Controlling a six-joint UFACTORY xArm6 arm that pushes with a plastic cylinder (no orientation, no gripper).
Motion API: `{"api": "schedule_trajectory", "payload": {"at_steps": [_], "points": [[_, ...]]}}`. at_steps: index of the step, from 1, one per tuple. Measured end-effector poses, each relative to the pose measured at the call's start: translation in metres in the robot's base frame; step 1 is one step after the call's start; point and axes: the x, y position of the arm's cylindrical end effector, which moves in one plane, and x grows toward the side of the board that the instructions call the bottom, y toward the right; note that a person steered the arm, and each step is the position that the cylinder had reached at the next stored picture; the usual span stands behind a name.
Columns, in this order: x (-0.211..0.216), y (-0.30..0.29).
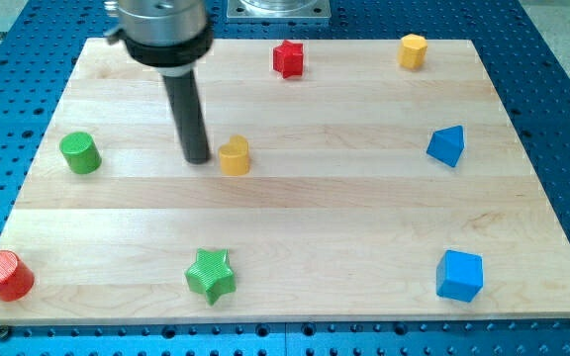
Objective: Place the red star above the heart
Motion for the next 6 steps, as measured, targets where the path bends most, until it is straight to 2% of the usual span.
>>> {"api": "schedule_trajectory", "payload": {"at_steps": [1, 2, 3, 5, 6], "points": [[0.017, 0.037], [0.014, 0.036], [-0.024, 0.020], [-0.132, 0.121], [-0.176, 0.151]]}}
